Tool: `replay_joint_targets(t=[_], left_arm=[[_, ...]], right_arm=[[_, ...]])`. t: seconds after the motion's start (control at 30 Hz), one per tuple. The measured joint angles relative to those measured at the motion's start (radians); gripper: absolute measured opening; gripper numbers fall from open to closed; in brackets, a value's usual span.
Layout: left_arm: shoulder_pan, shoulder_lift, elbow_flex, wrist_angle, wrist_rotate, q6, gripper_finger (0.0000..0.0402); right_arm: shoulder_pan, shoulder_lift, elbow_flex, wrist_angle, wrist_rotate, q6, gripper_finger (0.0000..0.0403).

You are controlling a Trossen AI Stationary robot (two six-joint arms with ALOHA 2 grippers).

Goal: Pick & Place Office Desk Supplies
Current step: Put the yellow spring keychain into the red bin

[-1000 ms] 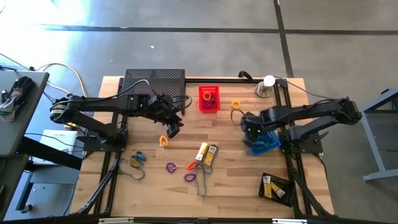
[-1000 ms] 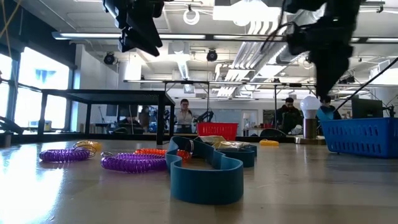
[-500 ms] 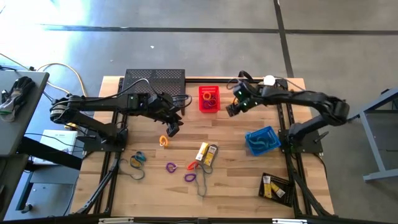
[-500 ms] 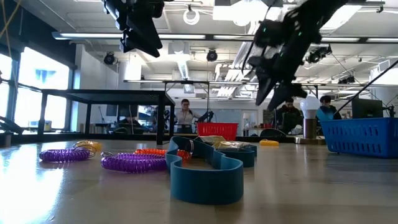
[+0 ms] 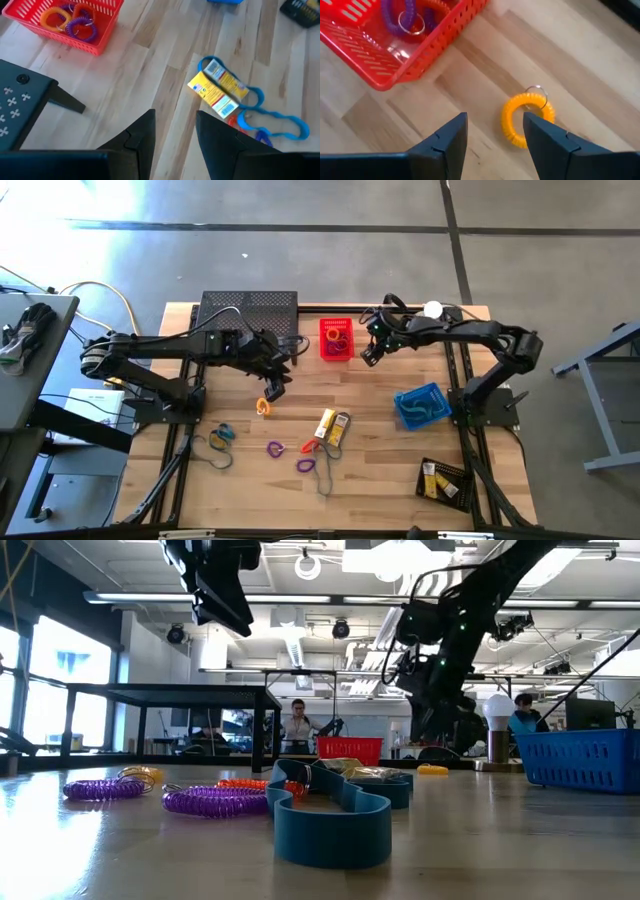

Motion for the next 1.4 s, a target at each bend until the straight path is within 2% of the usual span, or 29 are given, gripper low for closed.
replay_joint_targets(t=[0.1,0.23,0.53,0.77,0.93,1.13,1.23,1.4], left_arm=[[0.000,0.000,0.000,-0.005,0.000,0.024,0.0136],[0.000,0.000,0.000,-0.004,0.000,0.043,0.0136],[0.014,0.000,0.000,-0.003,0.001,0.076,0.0136],[0.040,0.000,0.000,-0.004,-0.001,0.075,0.0136],[0.046,0.000,0.000,-0.004,-0.001,0.099,0.0136],[0.046,0.000,0.000,0.004,-0.009,0.151,0.0136],[0.046,0.000,0.000,0.021,-0.032,0.156,0.0136],[0.046,0.000,0.000,0.031,-0.035,0.174,0.0136]], right_arm=[[-0.009,0.008,0.000,0.004,-0.002,-0.016,0.0181],[-0.018,0.057,-0.001,-0.017,-0.066,-0.006,0.0181],[0.003,0.161,0.000,0.025,-0.008,-0.040,0.0181],[-0.009,0.202,0.004,0.026,-0.036,-0.038,0.0174],[-0.008,0.206,0.003,0.011,-0.007,-0.044,0.0126],[-0.007,0.208,0.003,0.003,0.008,-0.051,0.0021],[0.006,0.193,0.003,-0.014,0.026,-0.061,0.0013],[0.072,0.097,-0.008,-0.133,0.139,-0.070,0.0007]])
